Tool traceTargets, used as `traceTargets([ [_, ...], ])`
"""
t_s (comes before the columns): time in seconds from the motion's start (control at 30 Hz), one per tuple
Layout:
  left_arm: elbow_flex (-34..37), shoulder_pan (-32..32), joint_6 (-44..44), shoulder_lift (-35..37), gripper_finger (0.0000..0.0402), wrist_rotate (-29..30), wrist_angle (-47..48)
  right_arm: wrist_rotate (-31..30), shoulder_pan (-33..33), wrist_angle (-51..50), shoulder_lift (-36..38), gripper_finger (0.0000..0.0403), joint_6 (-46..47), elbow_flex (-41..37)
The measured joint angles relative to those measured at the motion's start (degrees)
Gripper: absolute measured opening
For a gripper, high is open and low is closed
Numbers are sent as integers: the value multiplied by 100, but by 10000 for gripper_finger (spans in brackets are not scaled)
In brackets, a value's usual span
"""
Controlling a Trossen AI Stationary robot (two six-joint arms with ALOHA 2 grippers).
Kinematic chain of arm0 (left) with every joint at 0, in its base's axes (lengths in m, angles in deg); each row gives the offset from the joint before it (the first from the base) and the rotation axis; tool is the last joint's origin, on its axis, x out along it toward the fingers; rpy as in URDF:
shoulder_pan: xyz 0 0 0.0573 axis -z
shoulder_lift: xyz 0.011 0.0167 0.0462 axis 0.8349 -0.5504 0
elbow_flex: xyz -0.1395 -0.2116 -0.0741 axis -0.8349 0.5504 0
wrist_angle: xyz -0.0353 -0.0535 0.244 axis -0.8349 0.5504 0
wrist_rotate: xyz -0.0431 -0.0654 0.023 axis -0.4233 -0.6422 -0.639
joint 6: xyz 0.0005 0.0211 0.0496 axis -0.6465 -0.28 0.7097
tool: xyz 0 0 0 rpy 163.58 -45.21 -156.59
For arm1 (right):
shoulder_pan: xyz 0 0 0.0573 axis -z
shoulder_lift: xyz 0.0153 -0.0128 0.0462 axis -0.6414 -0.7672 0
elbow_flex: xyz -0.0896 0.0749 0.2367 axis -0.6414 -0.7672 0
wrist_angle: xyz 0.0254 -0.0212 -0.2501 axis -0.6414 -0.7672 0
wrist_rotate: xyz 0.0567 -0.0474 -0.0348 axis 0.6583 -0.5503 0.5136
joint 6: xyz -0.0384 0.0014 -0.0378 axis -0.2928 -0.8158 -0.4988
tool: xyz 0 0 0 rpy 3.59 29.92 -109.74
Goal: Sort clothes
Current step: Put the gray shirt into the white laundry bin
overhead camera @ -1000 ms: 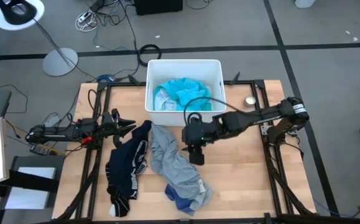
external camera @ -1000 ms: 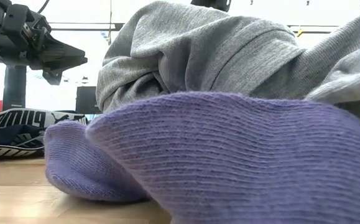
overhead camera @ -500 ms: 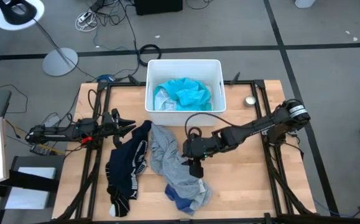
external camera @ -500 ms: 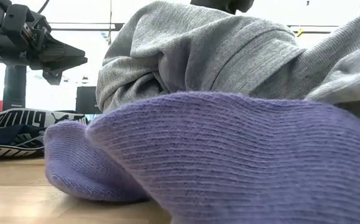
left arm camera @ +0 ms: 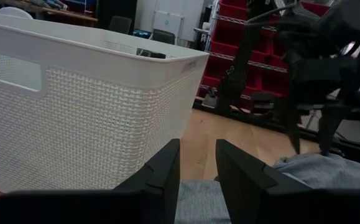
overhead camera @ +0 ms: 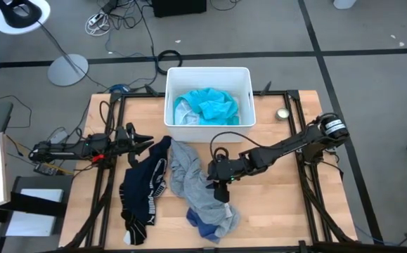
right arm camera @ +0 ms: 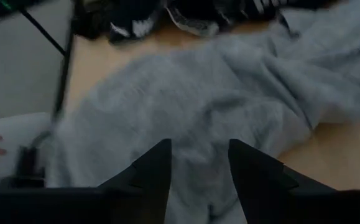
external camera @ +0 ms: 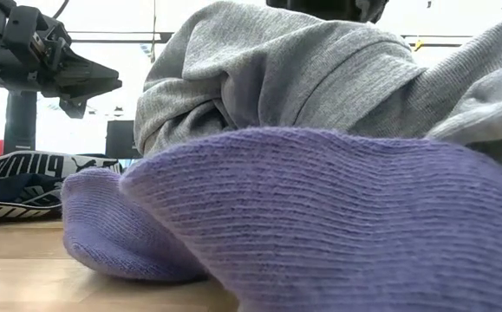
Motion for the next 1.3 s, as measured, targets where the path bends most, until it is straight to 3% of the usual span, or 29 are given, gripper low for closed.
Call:
traceTargets([
  [0.2,0,0,-2,0,108,0,-3,320,-19,109,-352,118,-26,62],
  [0.37,0,1,-1,0,108,7,-42,331,9,229,-250,15,-547,60],
  [0.73,0,2,0,0,108,13,-194,320,283,64,164,2,-1264,838],
  [1.07,0,2,0,0,108,15,-267,-164,587,-1250,166,1,-2133,2470],
  [1.3,0,2,-1,0,108,17,-268,-290,942,-1547,166,1,-2529,3489],
])
